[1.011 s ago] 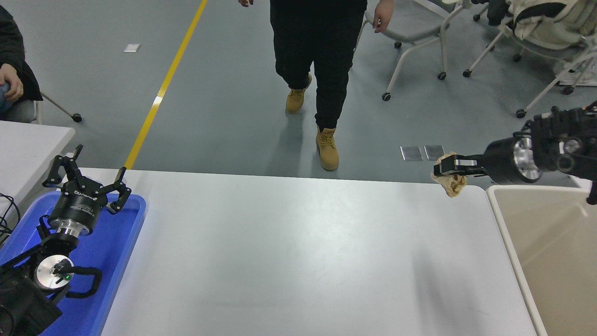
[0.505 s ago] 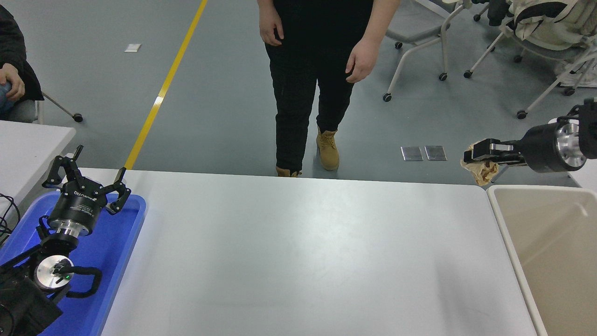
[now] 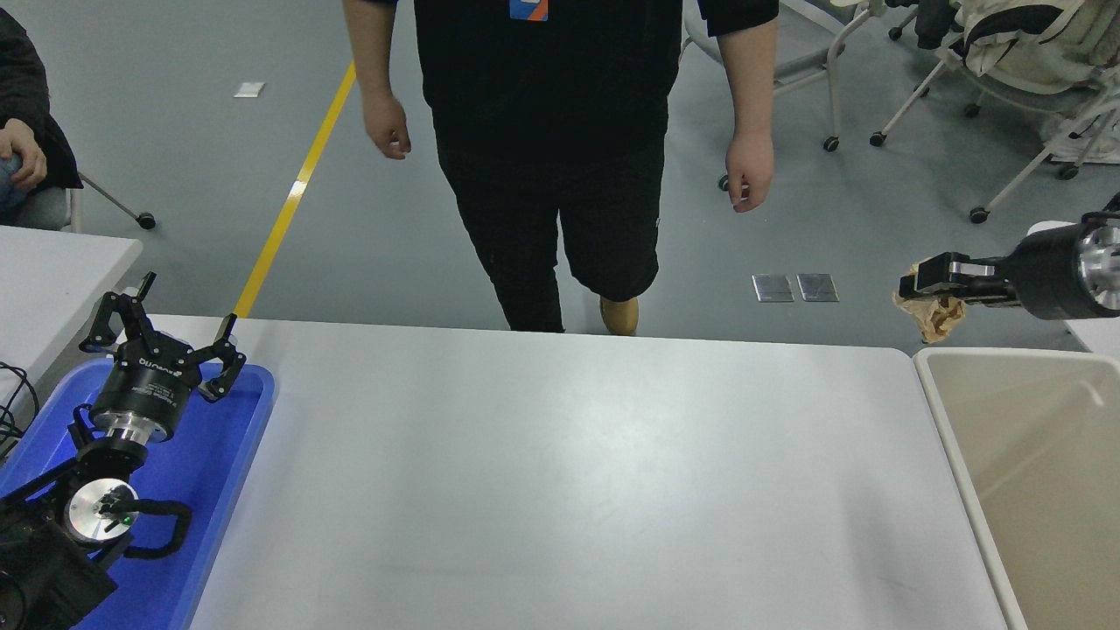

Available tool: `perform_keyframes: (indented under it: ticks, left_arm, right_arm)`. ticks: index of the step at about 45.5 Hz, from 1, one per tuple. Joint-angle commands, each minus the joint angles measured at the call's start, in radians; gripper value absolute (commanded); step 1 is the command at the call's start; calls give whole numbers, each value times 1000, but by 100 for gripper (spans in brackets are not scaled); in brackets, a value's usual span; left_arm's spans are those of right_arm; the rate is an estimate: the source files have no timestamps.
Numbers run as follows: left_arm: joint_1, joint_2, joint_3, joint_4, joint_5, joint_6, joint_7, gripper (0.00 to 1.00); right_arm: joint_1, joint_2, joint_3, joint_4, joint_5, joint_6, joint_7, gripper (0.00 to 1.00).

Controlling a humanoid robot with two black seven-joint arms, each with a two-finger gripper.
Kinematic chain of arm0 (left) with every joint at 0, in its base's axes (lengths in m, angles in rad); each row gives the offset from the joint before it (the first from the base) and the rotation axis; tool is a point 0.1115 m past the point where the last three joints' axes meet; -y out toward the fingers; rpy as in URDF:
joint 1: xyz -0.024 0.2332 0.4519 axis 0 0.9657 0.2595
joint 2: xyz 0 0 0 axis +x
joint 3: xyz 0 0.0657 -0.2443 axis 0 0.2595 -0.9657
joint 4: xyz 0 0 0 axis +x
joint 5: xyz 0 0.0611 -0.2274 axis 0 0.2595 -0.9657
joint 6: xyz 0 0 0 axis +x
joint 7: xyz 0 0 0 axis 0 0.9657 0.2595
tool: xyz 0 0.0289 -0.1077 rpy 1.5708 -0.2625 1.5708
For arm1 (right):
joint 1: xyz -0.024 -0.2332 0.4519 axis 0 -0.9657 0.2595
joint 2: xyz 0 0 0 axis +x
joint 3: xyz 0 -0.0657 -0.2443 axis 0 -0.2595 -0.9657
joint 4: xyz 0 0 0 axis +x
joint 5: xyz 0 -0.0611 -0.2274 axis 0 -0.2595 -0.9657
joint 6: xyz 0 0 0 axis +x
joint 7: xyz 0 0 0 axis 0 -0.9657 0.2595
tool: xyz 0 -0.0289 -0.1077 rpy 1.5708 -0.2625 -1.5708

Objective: Clean the table surface

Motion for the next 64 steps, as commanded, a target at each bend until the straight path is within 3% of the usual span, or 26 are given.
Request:
perform_keyframes:
  ticks: [1, 8, 19, 30, 44, 64]
  left_arm:
    - [0, 0, 0, 0, 0, 0, 0, 100]
    - [0, 0, 0, 0, 0, 0, 0, 100]
    - [0, 0, 0, 0, 0, 0, 0, 100]
    - [0, 0, 0, 0, 0, 0, 0, 100]
    - [0, 0, 0, 0, 0, 0, 0, 100]
    - [0, 0, 0, 0, 0, 1, 0, 100]
  right_arm:
    - [-2, -43, 3, -58, 9, -1, -1, 0]
    - [-31, -67, 4, -121, 27, -18, -4, 0]
    - [-221, -40, 19, -360, 197, -41, -5, 0]
    - [-605, 169, 219, -736, 401, -134, -5, 0]
    - [-897, 465, 378, -1218, 466, -143, -5, 0]
    - [-979, 568, 426, -1263, 495, -295, -134, 0]
